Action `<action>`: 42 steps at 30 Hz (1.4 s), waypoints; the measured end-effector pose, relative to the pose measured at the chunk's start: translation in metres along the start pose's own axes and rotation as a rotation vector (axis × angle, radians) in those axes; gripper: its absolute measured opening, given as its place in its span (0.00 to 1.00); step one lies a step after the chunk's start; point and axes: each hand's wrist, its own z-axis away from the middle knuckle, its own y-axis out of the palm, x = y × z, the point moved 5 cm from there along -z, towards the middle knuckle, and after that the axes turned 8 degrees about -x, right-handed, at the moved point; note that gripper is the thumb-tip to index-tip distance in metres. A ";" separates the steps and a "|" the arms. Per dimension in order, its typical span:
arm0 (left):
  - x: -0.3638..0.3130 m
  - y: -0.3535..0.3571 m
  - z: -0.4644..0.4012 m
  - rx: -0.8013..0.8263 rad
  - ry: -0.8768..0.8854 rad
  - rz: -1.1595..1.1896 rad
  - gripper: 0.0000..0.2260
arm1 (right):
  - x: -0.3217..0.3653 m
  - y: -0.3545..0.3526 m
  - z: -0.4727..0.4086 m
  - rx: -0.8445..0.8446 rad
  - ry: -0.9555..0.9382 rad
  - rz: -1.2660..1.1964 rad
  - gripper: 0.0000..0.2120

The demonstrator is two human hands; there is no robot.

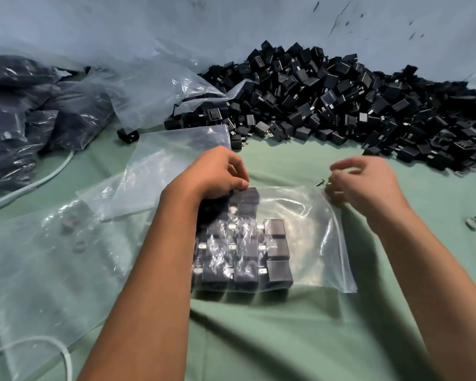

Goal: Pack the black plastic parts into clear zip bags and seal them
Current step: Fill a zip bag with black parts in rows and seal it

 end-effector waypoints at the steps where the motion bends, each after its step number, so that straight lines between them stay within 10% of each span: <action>1: -0.001 0.000 -0.001 -0.013 0.008 -0.007 0.05 | 0.017 0.001 -0.008 -0.019 -0.070 0.093 0.07; 8: -0.007 0.002 -0.007 -0.117 0.097 -0.057 0.09 | 0.110 0.109 -0.021 0.318 -0.583 0.405 0.19; 12: -0.005 0.003 -0.006 -0.127 0.104 -0.081 0.13 | 0.107 0.161 -0.032 0.405 -0.528 0.356 0.34; 21: -0.011 0.003 0.001 -0.098 0.082 -0.059 0.10 | 0.104 0.160 -0.039 0.289 -0.565 0.620 0.08; 29: -0.034 0.011 -0.002 -0.151 0.134 0.006 0.10 | 0.044 0.018 -0.019 -0.024 -0.148 -0.394 0.08; 42: -0.084 0.058 0.008 0.055 0.451 -0.118 0.12 | -0.025 -0.005 0.030 0.151 -0.199 -0.493 0.12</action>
